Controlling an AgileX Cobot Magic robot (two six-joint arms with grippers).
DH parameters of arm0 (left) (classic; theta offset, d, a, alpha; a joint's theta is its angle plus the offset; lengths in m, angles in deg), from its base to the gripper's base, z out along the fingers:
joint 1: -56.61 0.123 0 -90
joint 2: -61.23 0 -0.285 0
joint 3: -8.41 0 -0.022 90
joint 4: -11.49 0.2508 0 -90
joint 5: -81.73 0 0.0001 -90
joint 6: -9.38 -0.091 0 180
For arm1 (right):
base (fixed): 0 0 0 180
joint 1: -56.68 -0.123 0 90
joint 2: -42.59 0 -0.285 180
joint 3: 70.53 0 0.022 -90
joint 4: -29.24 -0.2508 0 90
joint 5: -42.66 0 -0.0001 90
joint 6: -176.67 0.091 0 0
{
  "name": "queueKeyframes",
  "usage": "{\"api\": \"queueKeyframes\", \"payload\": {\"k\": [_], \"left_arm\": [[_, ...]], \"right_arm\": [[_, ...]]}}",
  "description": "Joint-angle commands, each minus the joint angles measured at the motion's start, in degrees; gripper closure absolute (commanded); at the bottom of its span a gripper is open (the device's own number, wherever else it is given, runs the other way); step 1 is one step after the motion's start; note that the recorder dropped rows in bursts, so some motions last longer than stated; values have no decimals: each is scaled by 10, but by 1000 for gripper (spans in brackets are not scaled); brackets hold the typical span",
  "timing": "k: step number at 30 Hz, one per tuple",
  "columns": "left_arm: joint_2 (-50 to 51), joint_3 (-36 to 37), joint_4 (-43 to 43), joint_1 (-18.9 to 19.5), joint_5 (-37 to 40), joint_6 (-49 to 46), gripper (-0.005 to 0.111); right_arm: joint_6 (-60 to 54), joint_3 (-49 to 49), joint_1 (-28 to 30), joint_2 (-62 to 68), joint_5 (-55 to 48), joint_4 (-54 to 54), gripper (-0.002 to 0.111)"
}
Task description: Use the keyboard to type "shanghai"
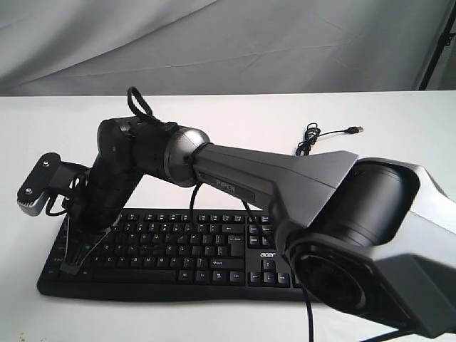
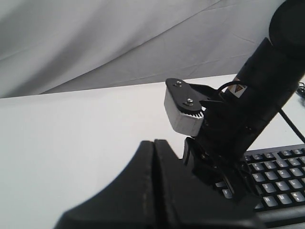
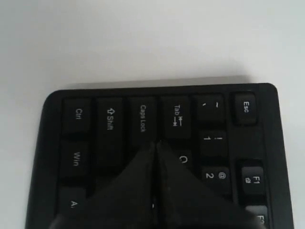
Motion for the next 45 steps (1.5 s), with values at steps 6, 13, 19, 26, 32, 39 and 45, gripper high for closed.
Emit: {"api": "queueKeyframes", "payload": {"k": [6, 13, 19, 26, 32, 39, 45], "left_arm": [[-2, 2, 0, -2, -3, 2, 107], [-2, 2, 0, -2, -3, 2, 107], [-2, 2, 0, -2, -3, 2, 107], [-2, 2, 0, -2, -3, 2, 107], [-2, 2, 0, -2, -3, 2, 107], [-2, 2, 0, -2, -3, 2, 107], [-2, 2, 0, -2, -3, 2, 107]], "right_arm": [[1, 4, -7, -3, -3, 4, 108], [2, 4, -7, -3, -3, 3, 108], [5, 4, -7, 9, -9, 4, 108], [10, 4, -5, -23, -10, 39, 108], [24, 4, 4, -57, -46, 80, 108], [21, -104, 43, -115, -32, 70, 108], [-34, -310, 67, -221, 121, 6, 108]]}}
